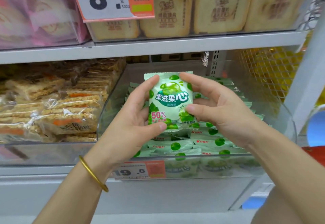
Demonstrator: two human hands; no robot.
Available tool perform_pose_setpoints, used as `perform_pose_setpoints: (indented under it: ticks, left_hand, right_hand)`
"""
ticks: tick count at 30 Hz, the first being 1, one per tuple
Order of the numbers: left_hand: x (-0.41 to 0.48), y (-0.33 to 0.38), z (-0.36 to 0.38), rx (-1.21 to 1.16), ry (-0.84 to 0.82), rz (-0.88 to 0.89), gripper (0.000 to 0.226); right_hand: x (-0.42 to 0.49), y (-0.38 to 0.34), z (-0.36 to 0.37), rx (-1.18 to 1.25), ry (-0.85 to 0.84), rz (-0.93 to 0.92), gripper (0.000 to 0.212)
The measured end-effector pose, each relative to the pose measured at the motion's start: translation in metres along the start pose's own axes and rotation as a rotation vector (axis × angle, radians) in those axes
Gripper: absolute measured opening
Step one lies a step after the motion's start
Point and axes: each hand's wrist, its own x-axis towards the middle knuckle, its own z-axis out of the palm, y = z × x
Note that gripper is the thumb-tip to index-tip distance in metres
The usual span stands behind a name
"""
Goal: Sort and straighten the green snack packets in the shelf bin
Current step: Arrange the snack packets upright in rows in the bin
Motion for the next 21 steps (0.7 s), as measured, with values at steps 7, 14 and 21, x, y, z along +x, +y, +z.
perform_pose_setpoints:
  ticks: [7,14,21]
  left_hand:
    - [0.0006,-0.0016,-0.0015,0.0,-0.014,0.0,0.085]
    - [-0.0011,-0.0013,-0.0023,-0.04,-0.032,-0.007,0.087]
    - [-0.0011,0.0004,-0.0018,-0.038,-0.029,-0.023,0.09]
  right_hand:
    - [0.0016,0.0035,-0.0013,0.031,0.001,0.021,0.058]
    - [0.0022,0.0045,-0.0005,0.07,0.011,0.038,0.055]
    - [0.004,0.0076,-0.0028,0.064,0.002,0.031,0.055]
